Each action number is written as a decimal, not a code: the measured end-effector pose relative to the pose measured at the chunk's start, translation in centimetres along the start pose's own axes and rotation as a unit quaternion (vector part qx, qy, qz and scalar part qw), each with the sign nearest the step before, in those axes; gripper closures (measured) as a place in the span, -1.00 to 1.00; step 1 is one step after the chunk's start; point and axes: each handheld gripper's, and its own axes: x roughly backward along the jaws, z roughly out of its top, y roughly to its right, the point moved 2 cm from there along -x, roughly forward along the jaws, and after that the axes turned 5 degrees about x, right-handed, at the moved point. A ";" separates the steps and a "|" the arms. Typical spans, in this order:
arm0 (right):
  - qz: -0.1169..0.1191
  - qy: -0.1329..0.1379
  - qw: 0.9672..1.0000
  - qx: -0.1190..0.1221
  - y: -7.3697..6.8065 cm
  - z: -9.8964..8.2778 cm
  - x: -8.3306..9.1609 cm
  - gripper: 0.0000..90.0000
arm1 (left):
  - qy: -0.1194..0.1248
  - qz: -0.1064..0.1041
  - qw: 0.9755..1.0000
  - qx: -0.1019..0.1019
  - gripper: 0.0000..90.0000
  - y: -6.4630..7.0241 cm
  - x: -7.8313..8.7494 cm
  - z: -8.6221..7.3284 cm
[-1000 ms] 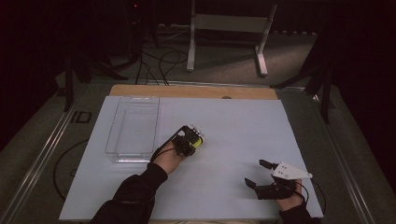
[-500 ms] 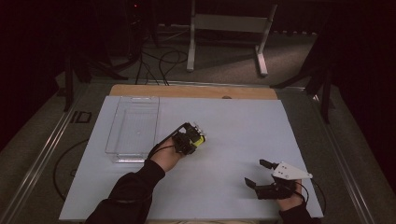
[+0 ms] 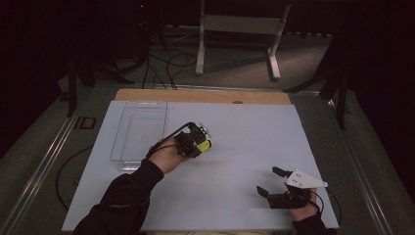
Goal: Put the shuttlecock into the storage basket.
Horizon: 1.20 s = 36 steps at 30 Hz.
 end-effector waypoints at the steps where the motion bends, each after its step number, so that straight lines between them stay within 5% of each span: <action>1: 0.000 -0.001 1.000 0.000 0.0 0.0 0.0 -0.80 | 0.003 -0.009 1.000 0.009 1.00 -0.1 0.2 0.0; 18: 0.000 0.001 1.000 0.005 -0.1 0.1 0.0 -0.80 | 0.032 0.039 0.998 0.039 1.00 -2.4 4.3 -0.2; 24: 0.000 0.001 1.000 0.005 -0.1 0.1 0.0 -0.80 | 0.036 0.054 0.997 0.043 1.00 -3.3 5.5 -1.4; 36: 0.001 0.000 1.000 0.006 -0.1 0.1 -0.1 -0.80 | 0.044 0.051 0.997 0.047 1.00 -5.2 7.8 -4.4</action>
